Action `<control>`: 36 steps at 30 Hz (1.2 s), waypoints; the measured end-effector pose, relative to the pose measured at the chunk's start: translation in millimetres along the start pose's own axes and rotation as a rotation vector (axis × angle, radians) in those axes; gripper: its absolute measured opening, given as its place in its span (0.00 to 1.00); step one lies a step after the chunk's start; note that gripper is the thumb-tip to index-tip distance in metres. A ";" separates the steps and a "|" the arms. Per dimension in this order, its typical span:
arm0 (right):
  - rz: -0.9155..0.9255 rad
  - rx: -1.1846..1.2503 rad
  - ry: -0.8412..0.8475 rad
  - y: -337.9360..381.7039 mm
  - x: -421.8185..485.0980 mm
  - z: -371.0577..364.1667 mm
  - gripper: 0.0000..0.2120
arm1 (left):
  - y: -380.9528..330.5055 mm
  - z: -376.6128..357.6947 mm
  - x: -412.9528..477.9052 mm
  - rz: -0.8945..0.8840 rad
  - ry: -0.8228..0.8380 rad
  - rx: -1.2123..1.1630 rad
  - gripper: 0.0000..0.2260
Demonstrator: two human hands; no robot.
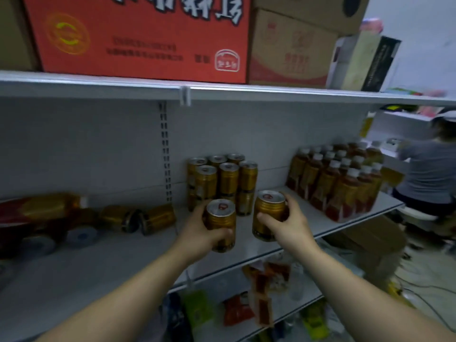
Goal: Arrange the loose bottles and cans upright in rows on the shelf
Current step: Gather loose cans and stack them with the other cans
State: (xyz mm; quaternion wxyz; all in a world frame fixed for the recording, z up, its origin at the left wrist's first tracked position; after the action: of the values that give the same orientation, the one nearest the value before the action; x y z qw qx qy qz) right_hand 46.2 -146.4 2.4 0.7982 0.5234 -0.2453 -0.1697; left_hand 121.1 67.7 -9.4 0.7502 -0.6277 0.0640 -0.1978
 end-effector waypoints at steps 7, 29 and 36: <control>0.001 -0.021 0.122 -50.6 65.5 60.7 0.42 | 16.0 -80.2 43.6 0.074 -0.135 0.057 0.29; 0.023 0.030 0.474 -88.8 78.3 -80.5 0.31 | 90.7 -22.8 46.5 0.183 -0.320 0.132 0.31; -0.024 0.086 0.509 -83.2 77.9 -119.2 0.34 | 90.4 -9.9 69.1 0.170 -0.208 0.142 0.34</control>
State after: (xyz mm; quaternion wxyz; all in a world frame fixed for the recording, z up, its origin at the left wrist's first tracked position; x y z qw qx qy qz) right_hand 176.9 -130.6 -96.9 0.8091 0.5856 -0.0371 -0.0314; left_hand 200.5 44.6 -88.3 0.8092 -0.5827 0.0247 -0.0716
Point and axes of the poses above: each hand's wrist, its own x-axis towards the middle knuckle, its own z-axis out of the back of the hand, y = z × x, the point moved 8 cm from there along x, towards the middle knuckle, and after that the axes turned 2 degrees about -y, right-handed, at the moved point
